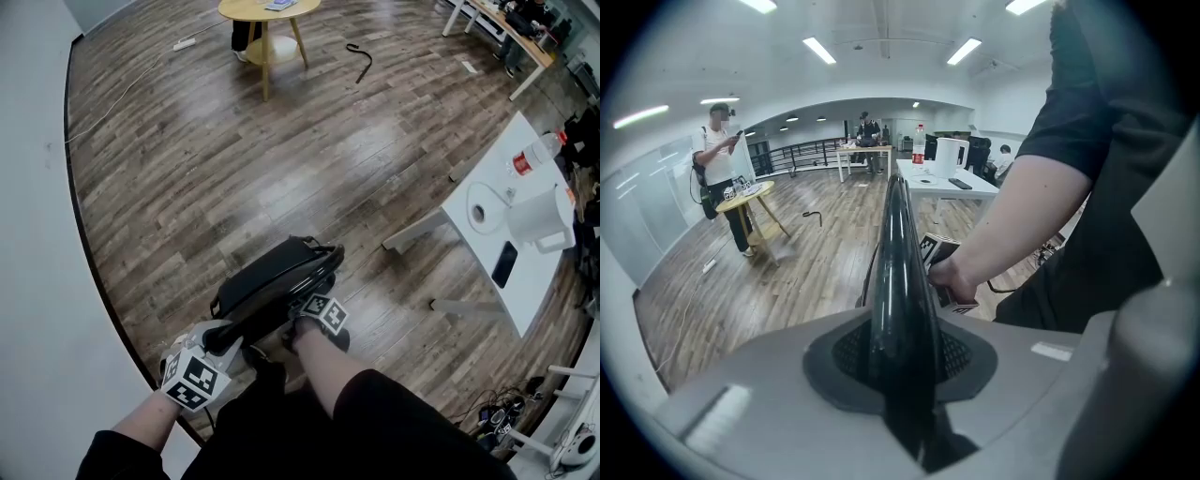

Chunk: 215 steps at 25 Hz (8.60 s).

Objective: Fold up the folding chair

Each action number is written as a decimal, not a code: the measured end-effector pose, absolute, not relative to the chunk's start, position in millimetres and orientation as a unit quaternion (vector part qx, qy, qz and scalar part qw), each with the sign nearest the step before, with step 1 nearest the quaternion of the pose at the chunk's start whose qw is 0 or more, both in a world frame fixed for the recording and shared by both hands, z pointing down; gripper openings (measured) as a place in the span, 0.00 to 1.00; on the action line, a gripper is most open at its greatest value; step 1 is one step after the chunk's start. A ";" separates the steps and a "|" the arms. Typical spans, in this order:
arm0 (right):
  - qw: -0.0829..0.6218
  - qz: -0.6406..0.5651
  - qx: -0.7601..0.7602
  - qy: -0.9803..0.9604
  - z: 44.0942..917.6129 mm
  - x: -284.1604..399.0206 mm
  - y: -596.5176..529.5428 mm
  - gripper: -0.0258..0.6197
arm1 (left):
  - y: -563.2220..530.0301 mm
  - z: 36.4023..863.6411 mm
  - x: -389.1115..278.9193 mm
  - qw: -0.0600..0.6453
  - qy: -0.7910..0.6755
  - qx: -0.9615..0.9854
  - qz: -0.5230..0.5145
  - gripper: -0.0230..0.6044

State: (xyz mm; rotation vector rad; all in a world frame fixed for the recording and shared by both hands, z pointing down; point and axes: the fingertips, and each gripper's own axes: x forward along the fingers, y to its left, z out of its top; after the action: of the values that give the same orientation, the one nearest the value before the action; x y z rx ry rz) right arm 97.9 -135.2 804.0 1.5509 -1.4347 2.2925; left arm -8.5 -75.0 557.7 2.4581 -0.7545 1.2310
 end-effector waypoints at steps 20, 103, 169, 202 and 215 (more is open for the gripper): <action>0.004 0.732 0.520 -0.441 781.7 76.2 -166.8 0.36 | -79.9 552.9 -13.6 0.135 -0.256 0.854 0.432 0.16; 0.161 0.304 0.252 -0.905 480.5 79.7 -173.4 0.46 | -156.3 554.4 -34.6 0.120 -0.255 0.865 0.415 0.16; 0.546 -0.231 -0.212 -0.777 575.5 52.7 -215.3 0.11 | -145.2 549.0 -31.0 0.145 -0.302 0.837 0.434 0.14; 0.534 -0.272 -0.379 -0.705 531.9 -59.3 -136.8 0.10 | -43.8 508.9 -118.0 0.252 -0.357 0.811 0.390 0.14; 0.500 -0.346 -0.434 -0.664 527.1 -220.7 -65.3 0.10 | 40.4 505.2 -256.9 0.273 -0.460 0.757 0.376 0.14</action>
State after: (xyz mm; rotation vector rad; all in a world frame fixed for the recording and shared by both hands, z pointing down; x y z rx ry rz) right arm -220.7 -65.3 527.1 -1.0501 -1.6056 -0.8373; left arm -256.9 40.4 505.2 2.0358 -1.2389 1.0115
